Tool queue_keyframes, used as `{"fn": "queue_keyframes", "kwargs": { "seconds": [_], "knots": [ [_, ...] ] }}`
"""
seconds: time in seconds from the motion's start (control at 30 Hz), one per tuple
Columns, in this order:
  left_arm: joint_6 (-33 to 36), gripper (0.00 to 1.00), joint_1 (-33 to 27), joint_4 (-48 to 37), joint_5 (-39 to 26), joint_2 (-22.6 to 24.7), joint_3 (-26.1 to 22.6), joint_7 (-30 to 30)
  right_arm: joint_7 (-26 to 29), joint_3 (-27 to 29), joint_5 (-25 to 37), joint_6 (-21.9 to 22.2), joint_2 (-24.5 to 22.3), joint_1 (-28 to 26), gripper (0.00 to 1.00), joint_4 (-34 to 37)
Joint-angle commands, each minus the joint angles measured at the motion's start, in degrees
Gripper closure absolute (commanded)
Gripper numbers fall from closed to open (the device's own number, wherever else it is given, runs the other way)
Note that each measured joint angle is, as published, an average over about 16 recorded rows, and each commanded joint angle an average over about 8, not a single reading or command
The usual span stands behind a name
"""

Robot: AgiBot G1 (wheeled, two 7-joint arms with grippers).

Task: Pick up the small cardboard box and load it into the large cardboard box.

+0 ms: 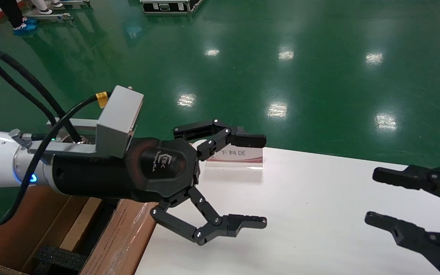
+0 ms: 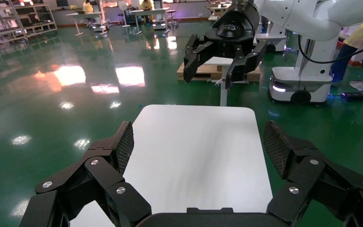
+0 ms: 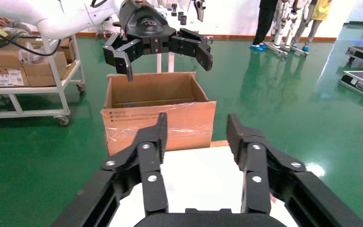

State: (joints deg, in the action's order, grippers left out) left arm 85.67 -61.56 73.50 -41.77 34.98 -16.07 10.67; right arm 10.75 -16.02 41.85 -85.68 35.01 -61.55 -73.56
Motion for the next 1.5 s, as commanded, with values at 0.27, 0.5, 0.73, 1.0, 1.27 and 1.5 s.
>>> {"fn": "queue_keyframes", "kwargs": {
  "seconds": [0.27, 0.5, 0.73, 1.0, 1.27, 1.5],
  "knots": [
    [0.0, 0.00, 0.0, 0.0, 0.0, 0.0, 0.0, 0.0, 0.0, 0.0, 0.0, 0.0, 0.0, 0.0, 0.00, 0.0],
    [0.0, 0.00, 0.0, 0.0, 0.0, 0.0, -0.1, 0.0, 0.0, 0.0, 0.0, 0.0, 0.0, 0.0, 0.00, 0.0],
    [0.0, 0.00, 0.0, 0.0, 0.0, 0.0, -0.1, 0.0, 0.0, 0.0, 0.0, 0.0, 0.0, 0.0, 0.00, 0.0],
    [0.0, 0.00, 0.0, 0.0, 0.0, 0.0, -0.1, 0.0, 0.0, 0.0, 0.0, 0.0, 0.0, 0.0, 0.00, 0.0],
    [0.0, 0.00, 0.0, 0.0, 0.0, 0.0, -0.1, 0.0, 0.0, 0.0, 0.0, 0.0, 0.0, 0.0, 0.00, 0.0],
    [0.0, 0.00, 0.0, 0.0, 0.0, 0.0, -0.1, 0.0, 0.0, 0.0, 0.0, 0.0, 0.0, 0.0, 0.00, 0.0]
  ]
}}
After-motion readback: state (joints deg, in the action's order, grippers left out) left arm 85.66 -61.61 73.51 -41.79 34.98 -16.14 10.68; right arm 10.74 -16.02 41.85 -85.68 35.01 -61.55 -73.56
